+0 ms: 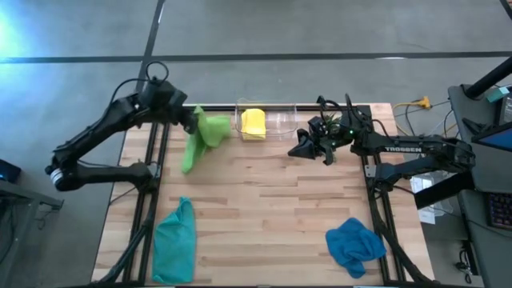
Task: Fold microfiber towels
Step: Fold the green microfiber towel
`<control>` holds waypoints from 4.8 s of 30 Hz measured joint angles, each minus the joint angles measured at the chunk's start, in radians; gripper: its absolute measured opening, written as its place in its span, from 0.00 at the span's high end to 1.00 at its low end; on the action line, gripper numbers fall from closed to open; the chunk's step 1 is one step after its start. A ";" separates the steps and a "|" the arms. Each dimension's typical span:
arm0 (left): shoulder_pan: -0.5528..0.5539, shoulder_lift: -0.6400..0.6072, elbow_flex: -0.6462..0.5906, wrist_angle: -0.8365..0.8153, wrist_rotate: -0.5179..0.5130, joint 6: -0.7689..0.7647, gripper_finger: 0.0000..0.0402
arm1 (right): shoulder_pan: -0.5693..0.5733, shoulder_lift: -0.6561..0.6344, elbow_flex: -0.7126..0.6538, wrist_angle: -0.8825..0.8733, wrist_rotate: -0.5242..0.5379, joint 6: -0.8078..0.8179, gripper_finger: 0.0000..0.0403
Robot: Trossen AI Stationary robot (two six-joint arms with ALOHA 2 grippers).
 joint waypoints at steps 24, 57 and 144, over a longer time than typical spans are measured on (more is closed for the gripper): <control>-0.305 -0.002 -0.002 0.526 0.153 -0.114 1.00 | 0.392 0.139 0.255 -0.094 0.726 -0.211 0.82; -0.577 0.185 0.003 1.129 0.237 -0.393 1.00 | 0.527 0.361 0.789 -0.864 0.953 -0.458 0.54; -0.590 0.226 0.010 0.893 0.349 -0.126 1.00 | 0.442 0.266 0.781 -0.784 0.698 -0.419 0.54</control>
